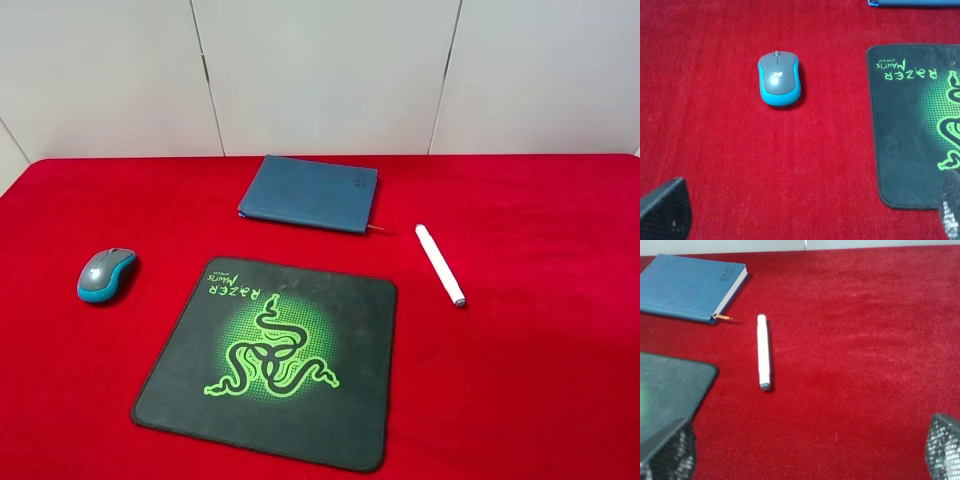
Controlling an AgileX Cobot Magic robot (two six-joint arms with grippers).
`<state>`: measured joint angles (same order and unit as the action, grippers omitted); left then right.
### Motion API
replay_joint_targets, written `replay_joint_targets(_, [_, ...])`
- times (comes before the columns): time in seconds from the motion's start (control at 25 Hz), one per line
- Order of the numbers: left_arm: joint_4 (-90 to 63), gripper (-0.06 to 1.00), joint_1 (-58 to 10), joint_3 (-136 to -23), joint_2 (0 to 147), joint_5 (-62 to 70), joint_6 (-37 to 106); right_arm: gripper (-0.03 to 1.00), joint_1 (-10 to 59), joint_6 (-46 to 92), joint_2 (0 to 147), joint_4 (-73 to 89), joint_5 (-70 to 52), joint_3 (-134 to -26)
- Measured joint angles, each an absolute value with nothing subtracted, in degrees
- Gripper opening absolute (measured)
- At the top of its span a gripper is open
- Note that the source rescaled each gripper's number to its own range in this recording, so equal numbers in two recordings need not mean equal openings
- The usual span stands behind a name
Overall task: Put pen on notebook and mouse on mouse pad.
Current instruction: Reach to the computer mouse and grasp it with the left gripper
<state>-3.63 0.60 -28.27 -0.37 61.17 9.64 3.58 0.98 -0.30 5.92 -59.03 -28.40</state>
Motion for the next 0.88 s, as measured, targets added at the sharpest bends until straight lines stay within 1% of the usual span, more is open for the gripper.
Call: replay_joint_targets(0.88, [-3.6,1.00,0.6,-28.3,-0.4,61.2,9.6,1.00,3.6,1.0,-0.3,5.9,-59.0,-28.4])
